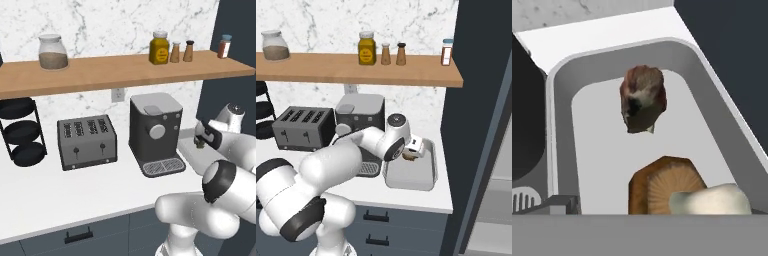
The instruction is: Place one mushroom and one steak in each tupperware on the nearby counter, to pack two identical lunches.
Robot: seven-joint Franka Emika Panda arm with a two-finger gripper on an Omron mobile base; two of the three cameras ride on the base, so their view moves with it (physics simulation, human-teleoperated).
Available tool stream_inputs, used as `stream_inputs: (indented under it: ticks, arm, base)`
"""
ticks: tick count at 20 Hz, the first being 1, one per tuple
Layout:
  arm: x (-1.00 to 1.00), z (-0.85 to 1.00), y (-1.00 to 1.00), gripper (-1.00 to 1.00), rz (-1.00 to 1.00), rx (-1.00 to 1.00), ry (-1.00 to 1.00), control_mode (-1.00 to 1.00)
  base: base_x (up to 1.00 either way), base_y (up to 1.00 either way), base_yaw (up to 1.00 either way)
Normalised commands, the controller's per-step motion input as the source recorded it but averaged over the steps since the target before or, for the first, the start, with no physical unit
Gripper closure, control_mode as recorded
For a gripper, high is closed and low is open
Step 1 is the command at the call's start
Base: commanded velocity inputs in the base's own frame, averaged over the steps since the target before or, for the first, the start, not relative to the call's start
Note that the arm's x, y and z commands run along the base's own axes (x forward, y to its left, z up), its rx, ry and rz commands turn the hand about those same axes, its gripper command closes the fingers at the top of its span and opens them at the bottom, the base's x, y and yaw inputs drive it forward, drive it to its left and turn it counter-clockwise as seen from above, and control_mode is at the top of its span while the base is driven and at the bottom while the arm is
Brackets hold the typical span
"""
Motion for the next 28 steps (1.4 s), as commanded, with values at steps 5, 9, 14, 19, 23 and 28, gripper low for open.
stream_inputs:
  ticks: [5,9,14,19,23,28]
  arm:
    - [-0.03,0.06,0.01,-1.0,-0.09,0.08,0.08,-1.0]
    - [0.2,0.08,0.18,-1.0,-0.18,-0.2,0.28,-1.0]
    - [0.06,-0.1,-0.16,-1.0,-0.11,-0.25,0.27,-1.0]
    - [0.0,0.12,-0.26,-1.0,0.0,-0.05,0.04,-1.0]
    - [0.0,0.21,-0.3,-1.0,0.07,0.01,-0.04,-1.0]
    - [0.27,0.28,-0.05,-1.0,-0.04,0.01,-0.02,-1.0]
  base:
    - [0.0,0.0,0.0]
    - [0.0,0.0,0.0]
    - [0.0,0.0,0.0]
    - [0.0,0.0,0.0]
    - [0.0,0.0,0.0]
    - [0.0,0.0,0.0]
